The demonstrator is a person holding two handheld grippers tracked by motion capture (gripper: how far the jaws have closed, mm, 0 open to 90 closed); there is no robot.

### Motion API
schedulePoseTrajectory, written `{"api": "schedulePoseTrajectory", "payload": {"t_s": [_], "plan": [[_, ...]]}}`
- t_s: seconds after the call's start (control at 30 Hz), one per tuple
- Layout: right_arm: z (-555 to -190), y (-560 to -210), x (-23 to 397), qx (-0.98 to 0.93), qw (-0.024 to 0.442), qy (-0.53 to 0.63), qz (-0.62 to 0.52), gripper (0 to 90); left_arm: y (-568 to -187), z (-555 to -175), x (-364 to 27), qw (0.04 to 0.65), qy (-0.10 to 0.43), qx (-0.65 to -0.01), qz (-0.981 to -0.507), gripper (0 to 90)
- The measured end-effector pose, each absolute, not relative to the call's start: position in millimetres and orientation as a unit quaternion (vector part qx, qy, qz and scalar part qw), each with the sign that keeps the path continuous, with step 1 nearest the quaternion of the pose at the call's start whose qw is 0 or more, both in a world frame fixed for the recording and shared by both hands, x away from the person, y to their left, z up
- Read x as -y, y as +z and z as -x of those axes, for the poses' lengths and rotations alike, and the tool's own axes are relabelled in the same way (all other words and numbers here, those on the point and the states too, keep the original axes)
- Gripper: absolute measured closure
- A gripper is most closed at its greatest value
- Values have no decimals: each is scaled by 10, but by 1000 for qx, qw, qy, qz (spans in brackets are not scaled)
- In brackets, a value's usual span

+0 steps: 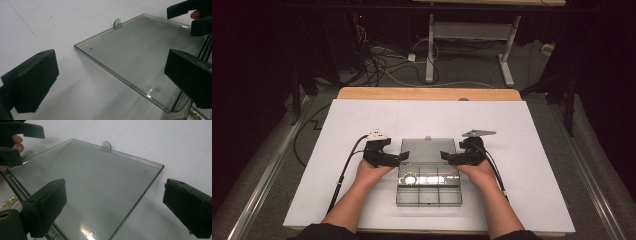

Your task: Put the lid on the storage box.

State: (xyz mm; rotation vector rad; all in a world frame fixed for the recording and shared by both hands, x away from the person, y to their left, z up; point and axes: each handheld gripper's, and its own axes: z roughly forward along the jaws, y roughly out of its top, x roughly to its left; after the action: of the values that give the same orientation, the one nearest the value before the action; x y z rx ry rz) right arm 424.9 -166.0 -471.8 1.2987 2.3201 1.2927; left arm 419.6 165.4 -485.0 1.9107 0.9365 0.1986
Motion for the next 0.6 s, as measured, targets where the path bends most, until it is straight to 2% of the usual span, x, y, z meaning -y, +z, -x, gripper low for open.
{"api": "schedulePoseTrajectory", "payload": {"t_s": [0.17, 0.4, 0.6], "plan": [[-4273, -4755, 1611, -784, 70, 428, -444, 103, -4850, -4178, -1641, 482, 85, -372, -789, 0], [-4290, -4790, 1625, -774, 40, 431, -461, 102, -4852, -4178, -1630, 479, 86, -371, -791, 0], [-4280, -4790, 1629, -773, 33, 432, -464, 111, -4852, -4175, -1627, 477, 84, -370, -793, 0]]}}
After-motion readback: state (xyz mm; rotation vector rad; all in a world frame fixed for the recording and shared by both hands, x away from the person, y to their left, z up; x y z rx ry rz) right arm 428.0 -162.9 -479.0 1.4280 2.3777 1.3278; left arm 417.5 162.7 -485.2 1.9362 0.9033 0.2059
